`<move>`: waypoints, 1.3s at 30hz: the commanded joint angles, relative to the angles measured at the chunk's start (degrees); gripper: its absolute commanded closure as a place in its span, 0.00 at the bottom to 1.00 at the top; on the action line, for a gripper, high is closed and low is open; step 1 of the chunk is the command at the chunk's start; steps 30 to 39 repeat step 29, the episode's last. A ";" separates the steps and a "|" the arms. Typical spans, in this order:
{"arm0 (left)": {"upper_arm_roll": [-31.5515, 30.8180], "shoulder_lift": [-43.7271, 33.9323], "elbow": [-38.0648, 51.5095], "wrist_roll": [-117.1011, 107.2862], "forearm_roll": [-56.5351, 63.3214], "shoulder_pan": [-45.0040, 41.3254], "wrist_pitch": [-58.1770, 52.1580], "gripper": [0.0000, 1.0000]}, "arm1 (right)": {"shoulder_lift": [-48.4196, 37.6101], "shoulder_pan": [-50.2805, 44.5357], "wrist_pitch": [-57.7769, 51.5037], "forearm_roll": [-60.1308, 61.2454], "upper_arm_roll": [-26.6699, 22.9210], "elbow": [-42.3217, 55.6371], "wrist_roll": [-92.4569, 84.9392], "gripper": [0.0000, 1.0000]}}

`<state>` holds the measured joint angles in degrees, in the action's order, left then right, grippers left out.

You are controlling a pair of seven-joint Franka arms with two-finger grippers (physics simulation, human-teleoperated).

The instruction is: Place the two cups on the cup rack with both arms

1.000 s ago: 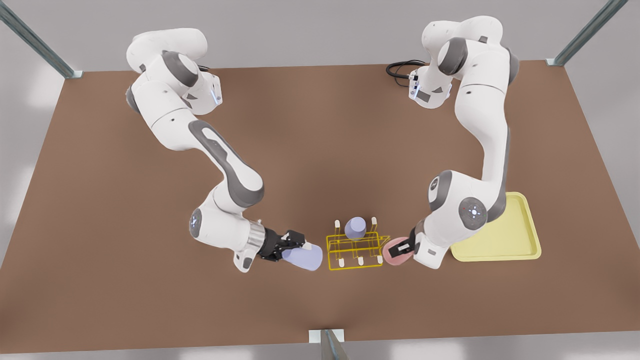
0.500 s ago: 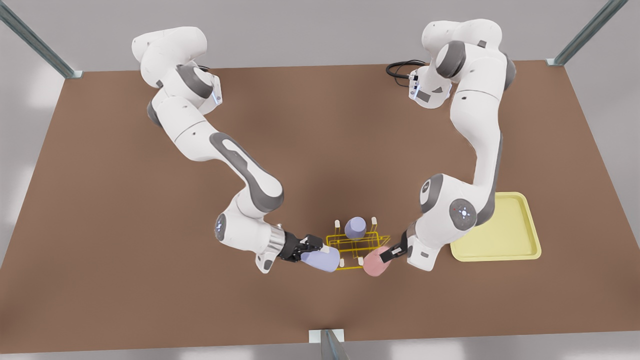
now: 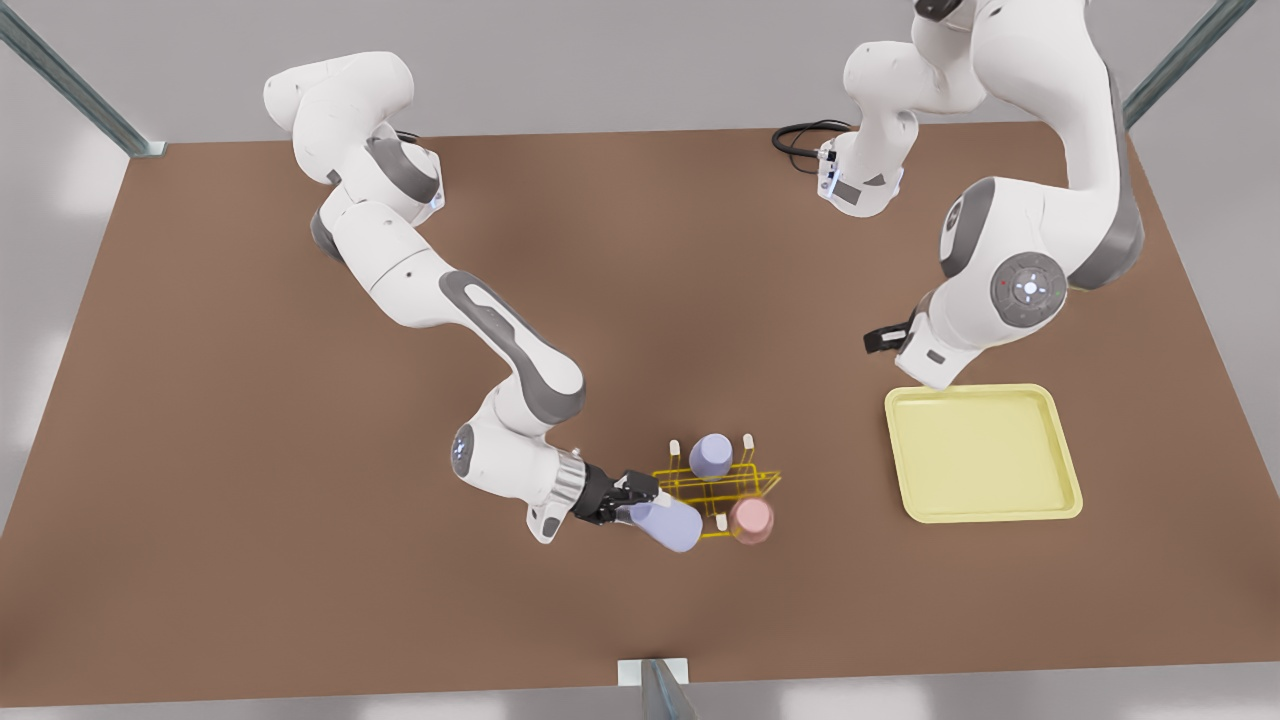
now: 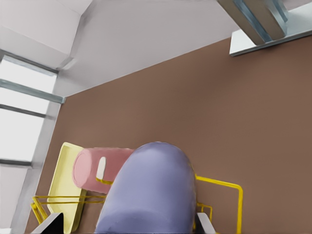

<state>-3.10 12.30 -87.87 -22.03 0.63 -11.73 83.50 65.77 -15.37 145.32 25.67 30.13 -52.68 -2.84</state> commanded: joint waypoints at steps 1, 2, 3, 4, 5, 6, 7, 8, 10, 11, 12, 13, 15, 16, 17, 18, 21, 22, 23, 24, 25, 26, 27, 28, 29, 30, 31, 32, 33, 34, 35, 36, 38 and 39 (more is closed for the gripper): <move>-0.32 0.01 0.33 17.90 -0.63 0.48 -4.04 0.00 | -0.03 -0.01 0.67 0.08 0.11 0.04 0.81 0.00; -0.24 0.01 0.33 17.90 -0.63 0.57 -4.04 0.00 | -0.12 -0.01 0.58 0.08 0.11 0.04 0.81 0.00; -0.24 0.01 0.25 17.90 -0.63 0.48 -4.04 0.00 | -0.12 -0.01 0.58 0.08 0.11 0.30 0.90 0.00; -0.24 0.01 0.25 17.90 -0.63 0.48 -4.04 0.00 | -0.12 0.08 0.58 0.08 0.20 0.39 0.90 0.00; -0.24 0.01 0.33 17.90 -0.63 0.57 -4.04 0.00 | -0.12 0.08 0.58 0.17 0.37 0.74 1.08 0.00; -0.24 0.01 0.33 17.90 -0.63 0.48 -4.04 0.00 | -0.21 0.08 0.49 0.25 0.64 0.91 1.08 0.00; -0.32 0.01 0.33 17.90 -0.63 0.57 -4.04 0.00 | -0.30 0.08 0.14 0.26 0.72 1.27 1.17 0.00; -0.32 0.01 0.25 17.90 -0.63 0.57 -4.04 0.00 | -0.82 0.08 -0.04 0.34 0.90 1.35 2.22 0.00; -0.24 0.36 0.25 17.90 -0.63 0.66 -4.13 0.00 | -4.24 0.95 -4.95 0.34 1.25 1.09 8.01 0.00; -0.24 0.36 0.25 17.90 -0.63 0.66 -4.13 0.00 | -8.37 2.45 -12.85 -0.09 0.20 0.39 12.32 0.00; -0.24 0.36 0.25 17.90 -0.63 0.57 -4.31 0.00 | -13.99 2.89 -24.97 -3.95 -6.64 -0.23 16.02 0.00; -0.24 0.36 0.25 18.08 -0.63 0.66 -4.66 0.00 | -19.97 2.89 -38.86 -10.28 -13.59 -2.51 16.02 0.00; -0.32 0.27 0.25 17.99 -0.63 0.66 -4.66 0.00 | -23.67 6.75 -55.40 -26.19 -18.26 -3.83 15.05 0.00; -0.32 0.27 0.25 17.99 -0.63 0.66 -4.66 0.00 | -23.59 9.65 -57.08 -33.13 -18.26 -4.09 12.25 0.00; -0.32 0.36 0.25 17.99 -0.63 0.66 -4.66 0.00 | -23.41 11.59 -57.34 -41.48 -18.26 -5.33 9.61 0.00; -0.24 0.36 0.25 18.08 -0.63 0.66 -4.57 0.00 | -23.41 15.36 -57.78 -46.94 -18.17 -5.94 4.78 0.00; -0.32 0.36 0.25 18.08 -0.63 0.66 -4.66 0.00 | -29.46 21.70 -65.76 -45.98 -17.82 -5.59 -8.76 0.00; -0.32 0.36 0.25 18.08 -0.63 0.66 -4.66 0.00 | -33.76 21.35 -69.63 -44.58 -17.73 -5.76 -8.24 0.00; -0.32 0.36 0.25 18.08 -0.63 0.66 -4.66 0.00 | -39.92 21.35 -72.46 -39.48 -18.17 -7.25 -5.35 0.00; -0.24 0.36 0.33 17.90 -0.54 0.66 -4.48 0.00 | -47.21 21.35 -70.97 -38.68 -18.35 -14.53 -5.07 0.00; -0.24 0.36 0.77 17.90 -0.63 0.75 -4.48 0.00 | -50.46 21.26 -71.40 -38.59 -18.96 -18.49 -3.85 0.00; -0.24 0.36 0.86 17.90 -0.63 0.66 -4.57 0.00 | -52.68 19.51 -70.97 -35.26 -22.64 -22.37 0.28 0.00; -0.24 0.18 1.12 18.25 -0.54 0.75 -4.66 0.00 | -52.68 18.89 -70.79 -33.76 -24.15 -22.38 0.20 0.00; -0.24 0.27 2.53 18.25 -0.54 0.75 -5.01 0.00 | -52.68 18.89 -70.70 -33.58 -24.24 -22.46 0.20 0.00; -0.24 0.36 2.53 18.16 -0.63 0.75 -5.27 0.00 | -52.68 18.89 -70.70 -33.58 -24.32 -22.46 0.20 0.00; -0.24 0.36 2.53 18.16 -0.63 0.75 -5.27 0.00 | -52.68 18.89 -70.70 -33.58 -24.32 -22.46 0.20 0.00; -0.24 0.36 2.53 18.16 -0.63 0.75 -5.27 0.00 | -52.68 18.89 -70.70 -33.58 -24.32 -22.46 0.20 0.00; -0.24 0.36 2.53 18.16 -0.63 0.75 -5.27 0.00 | -52.68 18.89 -70.70 -33.58 -24.32 -22.46 0.20 0.00; -0.24 0.36 2.53 18.16 -0.63 0.75 -5.27 0.00 | -52.68 18.89 -70.70 -33.58 -24.32 -22.46 0.20 0.00; -0.24 0.36 2.53 18.16 -0.63 0.75 -5.27 0.00 | -52.68 18.89 -70.70 -33.58 -24.32 -22.46 0.20 0.00; -0.24 0.36 2.53 18.16 -0.63 0.75 -5.27 0.00 | -52.68 18.89 -70.70 -33.58 -24.32 -22.46 0.20 0.00; -0.24 0.36 2.53 18.16 -0.63 0.75 -5.27 0.00 | -52.68 18.89 -70.70 -33.58 -24.32 -22.46 0.20 0.00; -0.24 0.36 2.53 18.16 -0.63 0.75 -5.27 0.00 | -52.68 18.89 -70.70 -33.58 -24.32 -22.46 0.20 0.00; -0.24 0.36 2.53 18.16 -0.63 0.75 -5.27 0.00 | -52.68 18.89 -70.70 -33.58 -24.32 -22.46 0.20 0.00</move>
